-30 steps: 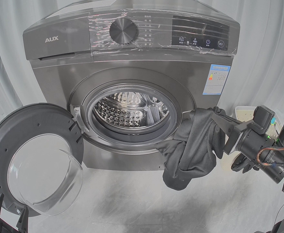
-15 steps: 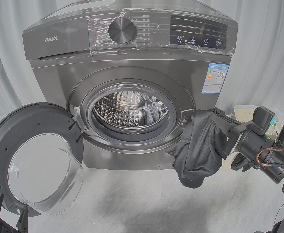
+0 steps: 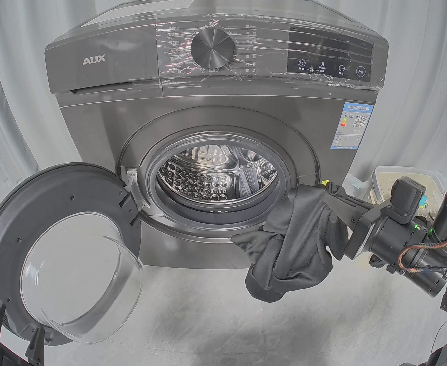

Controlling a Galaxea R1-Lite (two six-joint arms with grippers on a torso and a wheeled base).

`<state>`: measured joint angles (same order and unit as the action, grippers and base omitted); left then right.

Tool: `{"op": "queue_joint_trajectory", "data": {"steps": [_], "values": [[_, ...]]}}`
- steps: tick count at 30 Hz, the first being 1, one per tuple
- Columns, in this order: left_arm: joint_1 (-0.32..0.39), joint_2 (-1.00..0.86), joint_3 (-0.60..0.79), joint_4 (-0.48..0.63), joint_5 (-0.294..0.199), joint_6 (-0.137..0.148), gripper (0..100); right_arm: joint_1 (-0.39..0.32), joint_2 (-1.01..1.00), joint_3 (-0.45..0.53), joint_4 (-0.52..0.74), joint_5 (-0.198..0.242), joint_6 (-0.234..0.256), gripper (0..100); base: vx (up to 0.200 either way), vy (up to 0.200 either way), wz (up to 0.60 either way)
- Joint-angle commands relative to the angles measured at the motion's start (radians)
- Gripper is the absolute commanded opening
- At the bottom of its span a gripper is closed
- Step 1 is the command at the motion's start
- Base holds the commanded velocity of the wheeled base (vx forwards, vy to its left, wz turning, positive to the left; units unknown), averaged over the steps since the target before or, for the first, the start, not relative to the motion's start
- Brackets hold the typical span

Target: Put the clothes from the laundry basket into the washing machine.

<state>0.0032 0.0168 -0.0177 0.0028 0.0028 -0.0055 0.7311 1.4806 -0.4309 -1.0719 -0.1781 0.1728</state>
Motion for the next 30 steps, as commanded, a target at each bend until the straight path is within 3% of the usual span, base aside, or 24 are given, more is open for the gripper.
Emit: {"op": "queue_joint_trajectory", "data": {"steps": [1,5,13,15,16,19,23,27,30], "values": [[0.0,-0.012,0.016,0.0,0.0,-0.002,100,0.03,0.024,0.004,-0.011,0.011,0.01,0,0.0,0.0,0.0],[0.0,-0.014,0.015,0.0,0.0,-0.001,100,0.076,0.055,-0.005,-0.013,0.008,0.051,0,0.0,0.0,0.0],[0.0,-0.015,-0.018,-0.026,-0.014,0.016,100,0.099,0.082,-0.048,-0.045,-0.001,0.057,0,0.0,0.0,0.0],[0.006,0.008,-0.117,-0.04,-0.052,0.013,100,0.099,0.09,-0.068,-0.054,-0.001,0.06,0,0.0,0.0,0.0],[0.009,0.052,-0.186,-0.032,-0.101,0.016,100,0.099,0.096,-0.081,-0.056,0.0,0.065,0,0.0,0.0,0.0],[0.014,0.187,-0.214,-0.029,-0.244,0.038,100,0.102,0.132,-0.135,-0.056,0.005,0.083,0,0.0,0.0,0.0],[0.008,0.408,-0.235,-0.06,-0.366,0.056,100,0.114,0.176,-0.186,-0.057,0.008,0.102,0,0.0,0.0,0.0],[-0.037,0.609,-0.275,-0.164,-0.418,0.064,100,0.113,0.219,-0.216,-0.059,0.009,0.109,0,0.0,0.0,0.0],[-0.08,0.693,-0.277,-0.224,-0.417,0.068,100,0.113,0.237,-0.232,-0.068,0.009,0.114,0,0.0,0.0,0.0]]}}
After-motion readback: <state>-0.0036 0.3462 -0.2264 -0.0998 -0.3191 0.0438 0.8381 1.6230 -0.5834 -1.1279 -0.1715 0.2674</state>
